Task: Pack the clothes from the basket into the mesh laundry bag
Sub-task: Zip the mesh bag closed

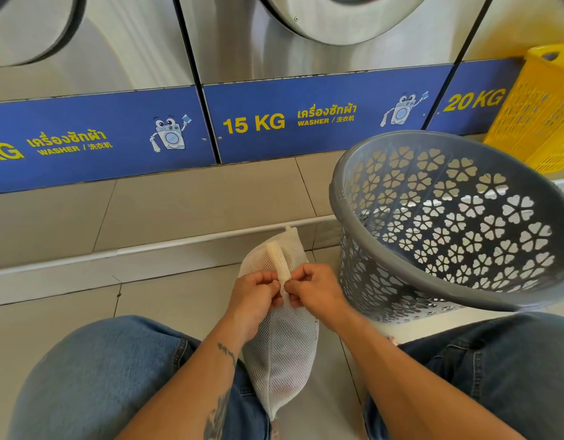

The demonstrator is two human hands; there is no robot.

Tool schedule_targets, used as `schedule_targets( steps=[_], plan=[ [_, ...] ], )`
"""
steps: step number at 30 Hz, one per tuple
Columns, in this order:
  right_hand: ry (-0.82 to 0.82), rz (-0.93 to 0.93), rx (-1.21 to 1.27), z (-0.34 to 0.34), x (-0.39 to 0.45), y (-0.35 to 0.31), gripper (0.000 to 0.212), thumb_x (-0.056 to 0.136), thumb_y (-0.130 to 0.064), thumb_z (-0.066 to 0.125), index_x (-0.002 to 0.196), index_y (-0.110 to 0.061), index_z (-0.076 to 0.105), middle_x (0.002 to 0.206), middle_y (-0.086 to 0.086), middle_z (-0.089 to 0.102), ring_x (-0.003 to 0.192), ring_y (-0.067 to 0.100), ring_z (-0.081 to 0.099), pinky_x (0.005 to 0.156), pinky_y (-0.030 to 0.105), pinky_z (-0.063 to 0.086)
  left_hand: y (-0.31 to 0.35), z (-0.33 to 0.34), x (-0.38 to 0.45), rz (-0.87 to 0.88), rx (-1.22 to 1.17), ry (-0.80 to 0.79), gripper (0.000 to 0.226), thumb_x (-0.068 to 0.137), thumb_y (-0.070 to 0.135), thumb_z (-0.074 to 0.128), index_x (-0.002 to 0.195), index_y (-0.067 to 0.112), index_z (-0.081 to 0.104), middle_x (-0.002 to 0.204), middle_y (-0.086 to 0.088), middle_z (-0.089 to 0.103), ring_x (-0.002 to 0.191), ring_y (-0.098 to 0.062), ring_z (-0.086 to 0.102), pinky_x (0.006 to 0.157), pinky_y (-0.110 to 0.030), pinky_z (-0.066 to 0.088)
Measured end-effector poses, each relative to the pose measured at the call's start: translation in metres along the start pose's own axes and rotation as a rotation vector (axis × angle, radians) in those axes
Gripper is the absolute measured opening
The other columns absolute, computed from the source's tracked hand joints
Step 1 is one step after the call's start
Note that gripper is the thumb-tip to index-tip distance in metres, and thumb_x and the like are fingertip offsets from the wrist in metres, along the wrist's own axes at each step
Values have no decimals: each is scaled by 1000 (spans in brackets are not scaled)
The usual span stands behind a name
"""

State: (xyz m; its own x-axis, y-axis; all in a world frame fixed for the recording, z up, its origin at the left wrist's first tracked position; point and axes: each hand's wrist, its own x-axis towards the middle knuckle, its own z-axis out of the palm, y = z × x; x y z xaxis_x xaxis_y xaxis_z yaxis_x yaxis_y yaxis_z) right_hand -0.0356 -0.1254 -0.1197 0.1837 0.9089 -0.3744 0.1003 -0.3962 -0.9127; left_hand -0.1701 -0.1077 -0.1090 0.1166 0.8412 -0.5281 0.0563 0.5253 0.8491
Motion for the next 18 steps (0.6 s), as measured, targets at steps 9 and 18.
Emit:
schedule_targets(
  steps=[9,18],
  plan=[
    [-106,-18,-1,-8,-5,-2,23,84,-1,76,103,3,65,80,10,68,71,20,67,67,32,60,2,-5,1,22,46,47,8,83,1,69,83,6,75,81,-13,76,79,-27,73,76,-39,61],
    [10,-73,-124,6,-4,1,8,81,-8,70,89,-6,69,70,10,67,57,15,61,54,33,52,2,0,-1,226,476,208,14,81,9,65,75,21,70,77,2,72,74,-15,69,69,-31,59]
  ],
)
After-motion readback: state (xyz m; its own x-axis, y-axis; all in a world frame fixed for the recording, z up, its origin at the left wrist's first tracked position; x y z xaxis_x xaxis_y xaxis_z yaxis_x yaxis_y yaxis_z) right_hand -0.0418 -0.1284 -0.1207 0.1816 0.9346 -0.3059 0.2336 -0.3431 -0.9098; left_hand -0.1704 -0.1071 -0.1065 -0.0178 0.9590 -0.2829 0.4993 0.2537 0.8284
